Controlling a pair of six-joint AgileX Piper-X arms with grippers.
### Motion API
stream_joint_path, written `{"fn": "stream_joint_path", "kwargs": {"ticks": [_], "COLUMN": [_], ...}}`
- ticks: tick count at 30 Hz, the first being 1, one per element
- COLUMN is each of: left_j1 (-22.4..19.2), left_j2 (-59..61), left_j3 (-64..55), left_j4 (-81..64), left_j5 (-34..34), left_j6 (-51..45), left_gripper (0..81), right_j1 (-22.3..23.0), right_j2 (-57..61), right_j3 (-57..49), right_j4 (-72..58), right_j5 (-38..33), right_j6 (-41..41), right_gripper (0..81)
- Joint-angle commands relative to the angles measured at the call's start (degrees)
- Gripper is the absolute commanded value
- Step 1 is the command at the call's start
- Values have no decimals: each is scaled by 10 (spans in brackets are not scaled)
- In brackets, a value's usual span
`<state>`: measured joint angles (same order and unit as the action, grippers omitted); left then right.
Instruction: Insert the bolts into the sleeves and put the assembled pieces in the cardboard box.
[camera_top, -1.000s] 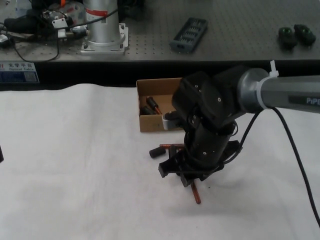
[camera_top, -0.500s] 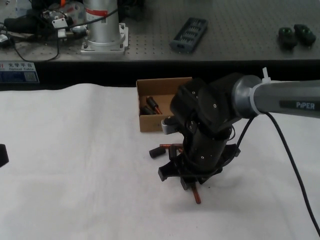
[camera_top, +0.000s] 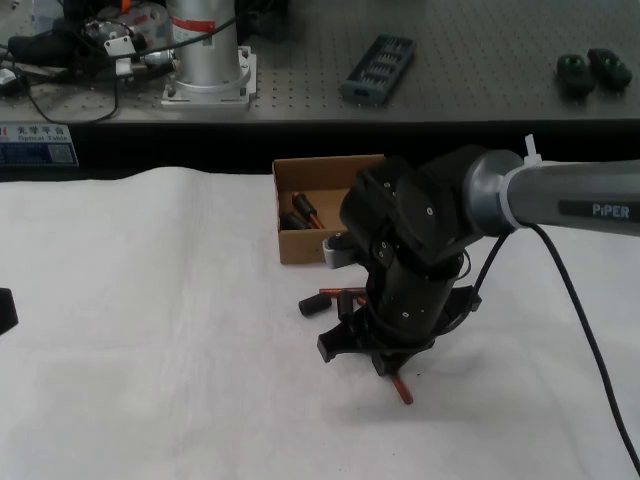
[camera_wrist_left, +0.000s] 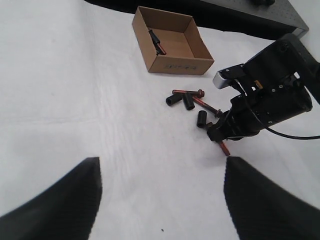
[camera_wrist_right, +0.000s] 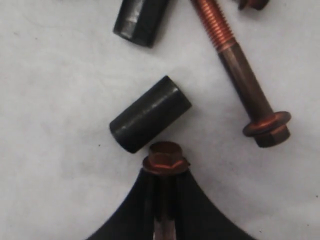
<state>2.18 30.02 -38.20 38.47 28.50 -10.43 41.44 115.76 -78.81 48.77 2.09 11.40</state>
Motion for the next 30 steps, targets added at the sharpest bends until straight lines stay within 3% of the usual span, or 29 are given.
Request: {"fn": "stream_joint_path", "kwargs": {"ticks": [1, 4, 9, 20, 30], "left_j1": [2, -1, -22, -127, -232], "left_j2": [0, 0, 19, 192, 445], "left_j3": [-3, -3, -3, -3, -88], "left_j4": [-12, -12, -12, -76, -192], "left_j5": [0, 0, 1, 1, -135], "left_j6": [23, 73, 80, 236, 378], "left_gripper": [503, 503, 472, 474, 474], "right_j1": [-3, -3, -3, -3, -3], "right_j2": [-14, -46, -124, -362, -531], "right_j3": [-10, -10, 5, 160, 235], "right_j4": [9, 35, 100, 102, 105], "right_j5": [-1, -1, -1, -1, -1], "right_j6": [-18, -41, -67, -74, -76], "right_gripper": [28, 28, 28, 28, 28]}}
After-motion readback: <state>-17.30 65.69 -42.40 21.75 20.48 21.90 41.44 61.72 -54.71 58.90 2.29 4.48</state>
